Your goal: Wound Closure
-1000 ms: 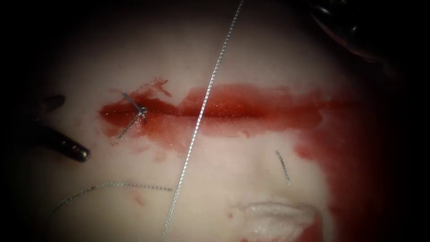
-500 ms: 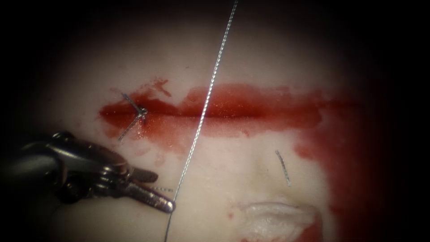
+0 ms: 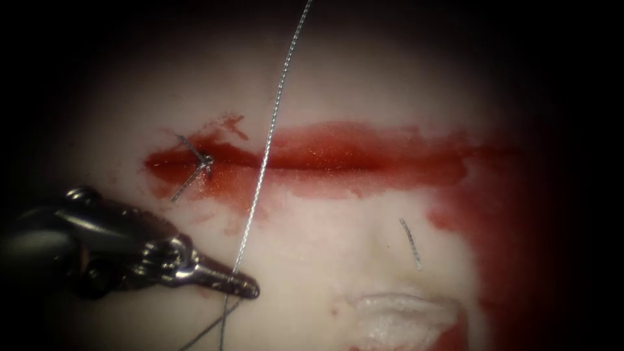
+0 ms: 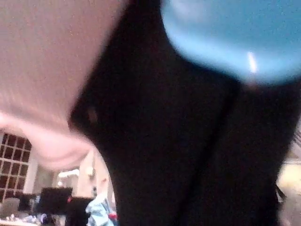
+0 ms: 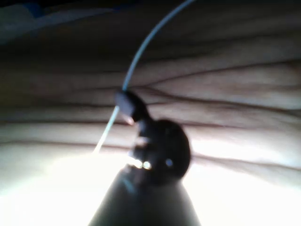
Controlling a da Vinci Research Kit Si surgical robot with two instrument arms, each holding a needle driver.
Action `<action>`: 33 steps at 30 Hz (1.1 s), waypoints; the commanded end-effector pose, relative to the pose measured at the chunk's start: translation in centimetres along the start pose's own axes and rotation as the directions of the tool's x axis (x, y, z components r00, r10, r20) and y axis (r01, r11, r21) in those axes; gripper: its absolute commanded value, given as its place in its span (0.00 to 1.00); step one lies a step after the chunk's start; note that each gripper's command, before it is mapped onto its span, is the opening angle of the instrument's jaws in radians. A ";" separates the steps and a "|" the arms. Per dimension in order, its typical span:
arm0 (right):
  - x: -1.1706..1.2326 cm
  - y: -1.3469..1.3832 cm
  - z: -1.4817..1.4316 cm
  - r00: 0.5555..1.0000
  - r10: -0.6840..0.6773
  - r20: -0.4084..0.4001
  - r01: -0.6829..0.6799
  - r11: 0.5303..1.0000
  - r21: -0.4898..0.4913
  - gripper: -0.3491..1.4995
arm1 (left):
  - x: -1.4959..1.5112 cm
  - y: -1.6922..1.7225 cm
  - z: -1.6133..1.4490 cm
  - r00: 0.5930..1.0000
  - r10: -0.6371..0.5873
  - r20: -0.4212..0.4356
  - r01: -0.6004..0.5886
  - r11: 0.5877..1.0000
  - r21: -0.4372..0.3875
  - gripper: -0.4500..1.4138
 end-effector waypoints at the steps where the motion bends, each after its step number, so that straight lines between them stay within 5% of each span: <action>1: -0.01 -0.04 0.13 1.000 -0.003 -0.009 0.003 1.000 0.005 0.00 | -0.21 -0.04 -0.02 0.998 0.059 0.034 -0.058 0.998 -0.021 0.00; 2: -0.04 -0.06 0.12 1.000 -0.005 -0.008 0.005 1.000 0.002 0.00 | -0.31 -0.03 -0.07 0.994 0.097 0.056 -0.095 0.995 -0.039 0.00; 3: -0.08 -0.08 0.11 1.000 -0.008 -0.001 0.008 1.000 -0.006 0.10 | -0.42 -0.01 -0.13 0.988 0.131 0.085 -0.126 0.990 -0.064 0.00; 4: -0.18 -0.15 0.09 0.999 0.011 0.045 -0.011 1.000 -0.008 0.31 | -0.56 0.05 -0.21 0.975 0.178 0.136 -0.170 0.983 -0.069 0.00; 8: -0.52 -0.30 -0.04 0.977 0.059 0.203 -0.075 0.995 0.070 0.59 | -0.74 0.30 -0.30 0.959 0.187 0.212 -0.171 0.981 -0.093 0.00; 9: -0.78 -0.39 -0.21 0.956 0.134 0.263 -0.163 0.982 0.094 0.66 | -0.83 0.44 -0.31 0.956 0.194 0.222 -0.173 0.979 -0.109 0.00; 14: -1.46 -0.61 -0.75 0.853 0.215 0.476 -0.322 0.934 0.155 0.47 | -1.13 0.61 -0.43 0.938 0.183 0.295 -0.162 0.982 -0.094 0.00; 16: -1.77 -0.76 -0.90 0.772 0.161 0.615 -0.334 0.926 0.177 0.51 | -1.28 0.57 -0.52 0.922 0.185 0.340 -0.172 0.983 -0.067 0.00; 18: -1.93 -0.86 -0.94 0.726 0.151 0.671 -0.352 0.920 0.173 0.55 | -1.30 0.52 -0.57 0.919 0.174 0.353 -0.166 0.985 -0.055 0.00; 25: -2.37 -1.19 -0.88 0.680 0.183 0.710 -0.381 0.915 0.129 0.65 | -1.33 0.33 -0.54 0.917 0.173 0.360 -0.169 0.985 -0.041 0.00; 33: -2.54 -1.40 -0.73 0.649 0.224 0.727 -0.418 0.903 0.095 0.65 | -1.32 0.32 -0.52 0.914 0.195 0.357 -0.190 0.981 -0.048 0.00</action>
